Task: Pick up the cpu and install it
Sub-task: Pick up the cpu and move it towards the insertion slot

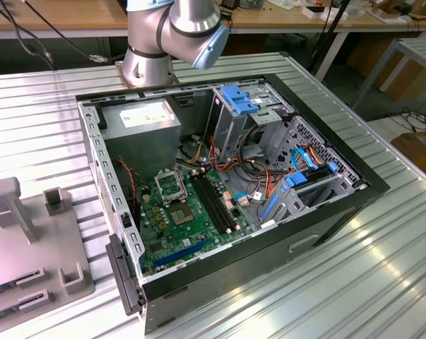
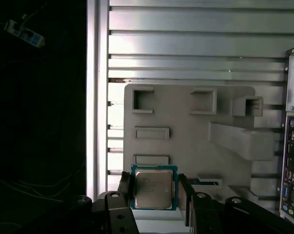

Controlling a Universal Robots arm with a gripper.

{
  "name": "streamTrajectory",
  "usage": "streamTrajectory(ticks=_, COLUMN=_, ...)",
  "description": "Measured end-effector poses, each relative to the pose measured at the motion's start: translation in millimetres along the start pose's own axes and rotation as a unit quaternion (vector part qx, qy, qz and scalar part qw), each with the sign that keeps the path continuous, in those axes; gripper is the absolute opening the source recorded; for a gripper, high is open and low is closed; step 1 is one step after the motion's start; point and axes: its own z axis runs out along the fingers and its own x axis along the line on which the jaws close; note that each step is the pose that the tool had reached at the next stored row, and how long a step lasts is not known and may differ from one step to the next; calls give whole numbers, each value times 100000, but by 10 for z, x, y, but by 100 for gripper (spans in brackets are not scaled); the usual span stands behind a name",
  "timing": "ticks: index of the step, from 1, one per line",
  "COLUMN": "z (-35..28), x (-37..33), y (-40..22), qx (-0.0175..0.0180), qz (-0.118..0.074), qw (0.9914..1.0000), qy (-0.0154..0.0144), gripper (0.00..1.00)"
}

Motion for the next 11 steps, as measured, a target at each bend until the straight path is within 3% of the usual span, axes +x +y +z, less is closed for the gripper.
streamTrajectory(ticks=11, z=-151, x=3, y=0, qx=0, qz=-2, qw=100000, qy=175, gripper=47)
